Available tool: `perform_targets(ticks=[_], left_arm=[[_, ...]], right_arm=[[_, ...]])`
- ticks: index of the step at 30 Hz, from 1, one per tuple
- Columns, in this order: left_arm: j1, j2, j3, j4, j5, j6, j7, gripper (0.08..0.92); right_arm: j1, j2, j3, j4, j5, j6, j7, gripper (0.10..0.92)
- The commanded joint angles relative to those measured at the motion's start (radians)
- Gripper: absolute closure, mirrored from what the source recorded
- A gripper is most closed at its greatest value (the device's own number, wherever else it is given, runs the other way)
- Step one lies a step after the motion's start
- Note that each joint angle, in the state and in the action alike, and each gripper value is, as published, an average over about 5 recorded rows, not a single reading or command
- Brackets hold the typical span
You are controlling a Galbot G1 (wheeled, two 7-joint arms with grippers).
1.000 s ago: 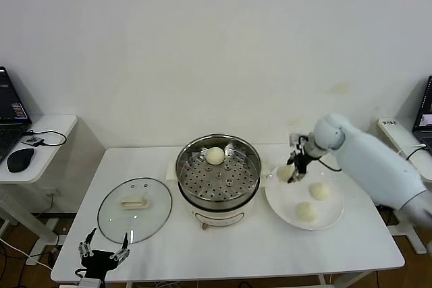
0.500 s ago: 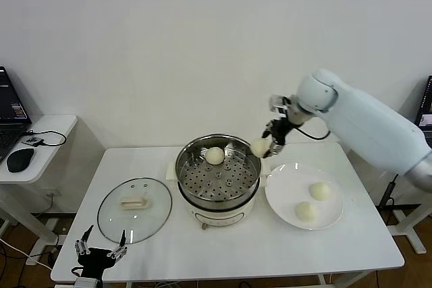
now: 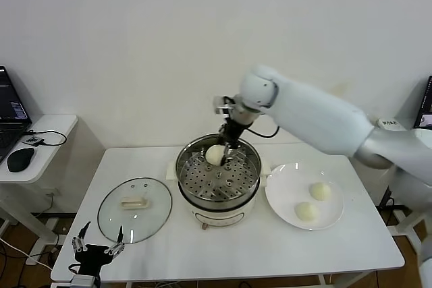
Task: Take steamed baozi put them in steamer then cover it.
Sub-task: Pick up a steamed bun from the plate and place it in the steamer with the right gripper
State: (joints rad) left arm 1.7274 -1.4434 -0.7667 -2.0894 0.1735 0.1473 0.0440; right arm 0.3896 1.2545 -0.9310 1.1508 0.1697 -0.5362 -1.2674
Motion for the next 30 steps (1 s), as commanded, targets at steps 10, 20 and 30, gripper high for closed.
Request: perform_targets(ticks=[10,20,30], left_arm=[[-0.014,0.002,-0.004,0.006,-0.015,0.001,0.001,0.177],[-0.019,0.002,0.002,0.014,-0.018,0.001,0.001,0.177],[-0.017,0.001,0.004,0.013,-0.018,0.001,0.001,0.177]], right_arm=[[-0.054,0.247,-0.062,-0.236,-0.077,0.017,0.009,0.397],[-0.079,0.240,-0.069,-0.222,-0.085,0.014,0.029,0.397],[-0.084,0.204,-0.053,-0.194,-0.063,0.001,0.066,0.244]])
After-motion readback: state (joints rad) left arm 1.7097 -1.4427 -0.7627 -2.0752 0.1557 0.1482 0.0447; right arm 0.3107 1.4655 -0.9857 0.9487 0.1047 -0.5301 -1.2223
